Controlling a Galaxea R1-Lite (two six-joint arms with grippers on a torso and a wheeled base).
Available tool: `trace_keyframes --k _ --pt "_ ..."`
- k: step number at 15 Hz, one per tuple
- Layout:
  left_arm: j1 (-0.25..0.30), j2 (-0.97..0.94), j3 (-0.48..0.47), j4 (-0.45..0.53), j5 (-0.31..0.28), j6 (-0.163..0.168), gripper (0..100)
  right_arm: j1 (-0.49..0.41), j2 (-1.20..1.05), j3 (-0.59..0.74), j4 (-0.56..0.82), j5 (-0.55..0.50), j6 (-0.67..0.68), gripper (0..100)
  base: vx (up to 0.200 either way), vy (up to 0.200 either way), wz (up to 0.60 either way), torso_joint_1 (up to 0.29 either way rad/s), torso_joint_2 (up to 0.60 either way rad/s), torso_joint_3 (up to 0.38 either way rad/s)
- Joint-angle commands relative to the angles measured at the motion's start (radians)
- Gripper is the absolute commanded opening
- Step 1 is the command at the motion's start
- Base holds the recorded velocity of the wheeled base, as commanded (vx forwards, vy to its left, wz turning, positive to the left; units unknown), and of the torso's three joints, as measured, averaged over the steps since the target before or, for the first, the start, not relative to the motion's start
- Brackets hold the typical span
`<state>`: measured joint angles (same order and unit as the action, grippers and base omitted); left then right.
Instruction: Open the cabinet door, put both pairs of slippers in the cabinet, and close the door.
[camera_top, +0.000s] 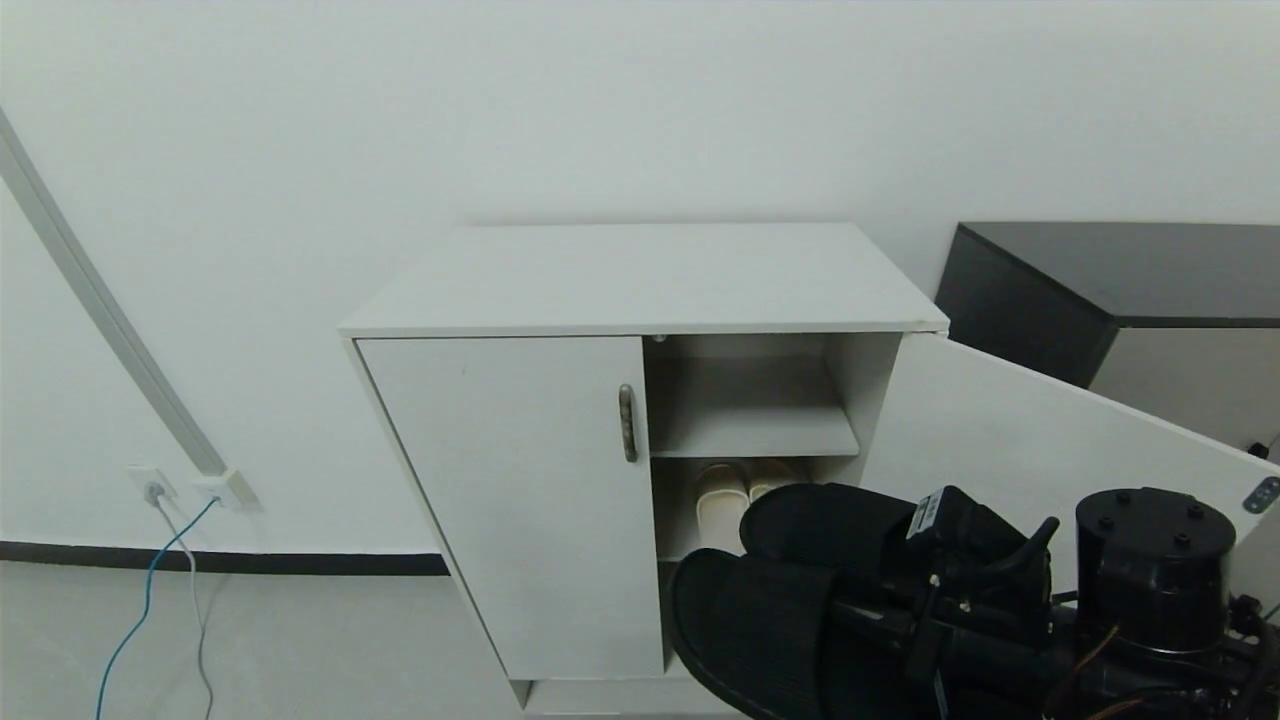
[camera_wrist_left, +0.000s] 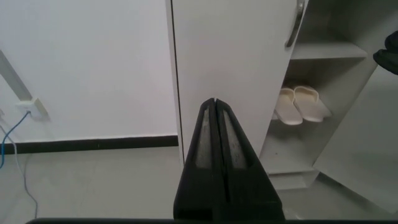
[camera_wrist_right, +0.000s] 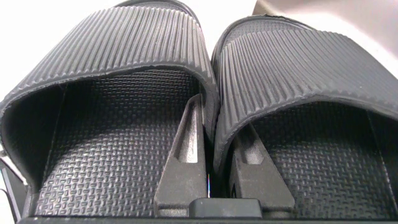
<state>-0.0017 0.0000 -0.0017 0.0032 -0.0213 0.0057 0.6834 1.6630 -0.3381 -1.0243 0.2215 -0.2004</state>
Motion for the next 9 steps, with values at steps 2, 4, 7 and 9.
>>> trace_keyframes --k 2,4,7,9 --pt "0.000 0.000 0.000 0.000 0.000 0.000 0 0.002 0.001 0.001 0.000 0.001 0.001 0 0.000 0.000 0.00 -0.166 0.50 0.327" --pt "0.000 0.000 0.000 0.000 0.000 0.000 0 0.002 0.001 0.002 0.000 0.001 0.001 0 0.000 0.000 0.00 -0.151 0.49 0.347" --pt "0.000 0.000 0.000 0.000 0.000 0.000 0 0.004 0.000 0.002 0.000 0.001 0.001 0 0.000 0.000 0.00 -0.128 0.46 0.328" --pt "0.000 0.002 0.000 0.000 0.000 0.000 0 0.004 0.000 0.001 0.000 0.001 0.001 0 0.000 0.000 0.00 -0.107 0.45 0.347"
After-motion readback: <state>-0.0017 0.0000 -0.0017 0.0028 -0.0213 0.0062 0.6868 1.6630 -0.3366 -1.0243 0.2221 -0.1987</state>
